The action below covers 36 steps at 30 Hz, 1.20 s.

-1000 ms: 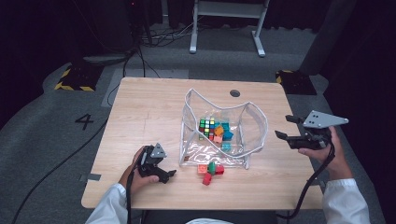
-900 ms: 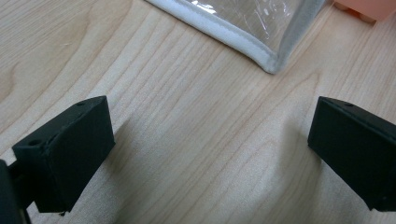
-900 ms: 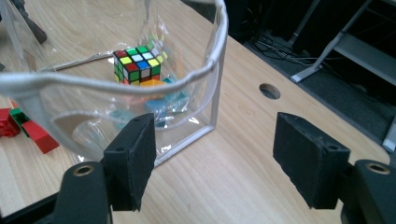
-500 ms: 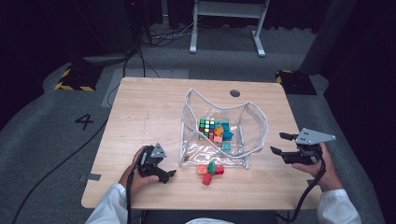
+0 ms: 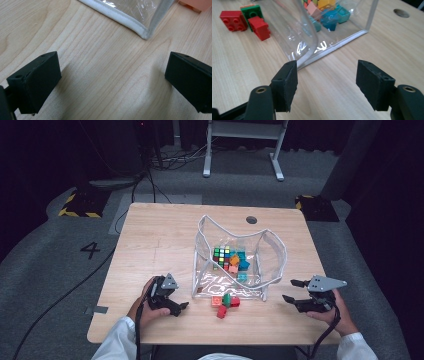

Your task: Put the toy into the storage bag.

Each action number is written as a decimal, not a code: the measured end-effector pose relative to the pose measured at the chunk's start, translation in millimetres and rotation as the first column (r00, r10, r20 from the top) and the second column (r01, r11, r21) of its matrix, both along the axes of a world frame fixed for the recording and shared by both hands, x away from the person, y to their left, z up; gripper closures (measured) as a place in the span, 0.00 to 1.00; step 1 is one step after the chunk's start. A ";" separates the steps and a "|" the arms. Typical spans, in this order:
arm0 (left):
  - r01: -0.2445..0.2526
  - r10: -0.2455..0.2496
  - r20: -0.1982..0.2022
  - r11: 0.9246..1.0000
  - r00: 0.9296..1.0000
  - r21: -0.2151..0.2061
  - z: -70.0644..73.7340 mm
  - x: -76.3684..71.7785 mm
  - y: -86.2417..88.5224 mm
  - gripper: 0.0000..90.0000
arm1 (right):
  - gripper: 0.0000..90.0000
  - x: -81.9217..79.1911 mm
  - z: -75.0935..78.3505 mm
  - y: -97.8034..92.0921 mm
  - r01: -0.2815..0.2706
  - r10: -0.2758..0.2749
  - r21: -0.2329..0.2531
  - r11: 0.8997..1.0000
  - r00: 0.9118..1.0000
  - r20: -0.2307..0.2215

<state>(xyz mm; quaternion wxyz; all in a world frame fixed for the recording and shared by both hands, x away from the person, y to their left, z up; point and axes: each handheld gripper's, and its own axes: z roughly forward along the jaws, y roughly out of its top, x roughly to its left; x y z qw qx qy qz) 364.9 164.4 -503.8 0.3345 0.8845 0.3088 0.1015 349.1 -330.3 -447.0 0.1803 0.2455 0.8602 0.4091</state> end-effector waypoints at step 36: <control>0.000 0.000 -0.003 1.000 1.000 0.001 0.1 -0.1 0.1 0.00 | 0.43 -8.4 -49.3 122.8 -0.203 0.201 -0.060 0.977 0.979 -0.044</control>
